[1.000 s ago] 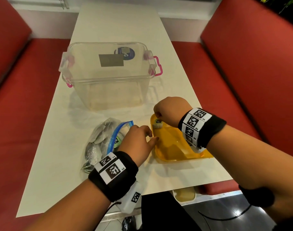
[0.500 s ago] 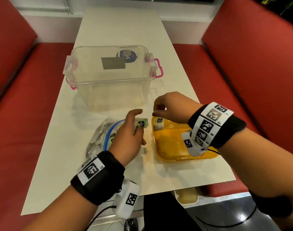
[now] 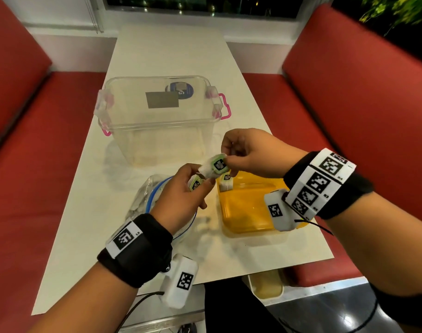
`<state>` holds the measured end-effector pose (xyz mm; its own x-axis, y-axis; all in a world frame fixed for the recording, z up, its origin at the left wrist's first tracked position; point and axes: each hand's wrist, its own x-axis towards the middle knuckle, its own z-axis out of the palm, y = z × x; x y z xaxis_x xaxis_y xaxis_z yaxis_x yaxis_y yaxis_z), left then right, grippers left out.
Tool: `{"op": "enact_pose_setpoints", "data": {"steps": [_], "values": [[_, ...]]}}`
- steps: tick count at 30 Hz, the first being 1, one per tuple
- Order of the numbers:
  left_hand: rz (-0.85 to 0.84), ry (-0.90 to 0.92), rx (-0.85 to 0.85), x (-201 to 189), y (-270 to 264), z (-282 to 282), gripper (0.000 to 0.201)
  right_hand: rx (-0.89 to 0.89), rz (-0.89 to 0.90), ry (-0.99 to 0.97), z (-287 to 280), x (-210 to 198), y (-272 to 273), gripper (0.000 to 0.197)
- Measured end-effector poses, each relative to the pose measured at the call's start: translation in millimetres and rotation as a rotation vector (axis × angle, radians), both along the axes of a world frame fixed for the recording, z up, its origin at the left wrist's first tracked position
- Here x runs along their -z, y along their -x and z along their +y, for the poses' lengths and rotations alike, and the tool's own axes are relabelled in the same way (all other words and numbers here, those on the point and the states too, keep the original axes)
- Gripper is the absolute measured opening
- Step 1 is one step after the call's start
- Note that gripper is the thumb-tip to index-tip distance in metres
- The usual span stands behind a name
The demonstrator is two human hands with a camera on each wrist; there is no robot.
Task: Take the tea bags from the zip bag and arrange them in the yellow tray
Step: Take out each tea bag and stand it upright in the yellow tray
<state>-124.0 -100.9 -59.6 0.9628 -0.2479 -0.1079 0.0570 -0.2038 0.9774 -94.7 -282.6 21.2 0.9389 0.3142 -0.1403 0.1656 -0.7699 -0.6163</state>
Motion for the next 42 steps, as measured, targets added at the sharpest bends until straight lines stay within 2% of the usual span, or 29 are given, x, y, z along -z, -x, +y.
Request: {"op": "enact_pose_setpoints", "data": {"steps": [3,8,10,13,16,19,23,25,28,31,36,39,42], "values": [[-0.021,0.028,0.027,-1.2,-0.3,1.9,0.027,-0.033,-0.014,0.069,-0.6,-6.8,-0.2,0.012],[-0.051,-0.019,0.132,2.3,-0.5,-1.4,0.011,-0.077,-0.034,0.094,3.9,-10.8,-0.4,0.014],[-0.047,0.007,0.098,3.6,0.0,-3.9,0.011,-0.043,-0.053,0.033,4.8,-11.4,-1.0,0.018],[-0.012,0.127,-0.001,4.2,-1.2,-7.9,0.006,0.011,-0.007,0.042,4.5,-9.6,-1.2,0.03],[0.001,0.192,-0.057,6.9,-3.2,-9.3,0.006,0.027,0.087,-0.022,4.5,-0.5,1.8,0.025],[-0.01,0.177,-0.083,8.8,-4.5,-9.0,0.005,0.06,0.071,-0.08,4.5,5.6,3.7,0.021],[-0.026,0.163,-0.106,11.5,-7.0,-8.5,0.006,0.056,0.065,-0.073,4.2,8.0,4.5,0.029],[-0.023,0.154,-0.102,12.3,-7.0,-8.9,0.002,0.064,0.07,-0.103,2.1,9.4,5.0,0.025],[-0.035,0.139,-0.086,12.6,-5.6,-11.5,0.01,0.073,0.074,-0.133,-1.4,10.7,6.1,0.022],[-0.042,0.135,-0.08,11.5,-6.1,-14.8,0.009,0.077,0.074,-0.124,-3.9,11.8,6.3,0.023],[-0.037,0.121,-0.067,12.9,-8.1,-17.9,0.005,0.093,0.038,-0.074,-9.2,14.4,2.7,0.008],[-0.048,0.1,-0.064,13.4,-9.8,-18.5,0.006,0.087,0.042,-0.083,-10.1,15.0,1.7,0.016],[-0.076,0.03,-0.04,16.8,-12.8,-18.1,0.005,0.107,-0.033,-0.059,-11.2,15.2,-3.3,0.026]]}}
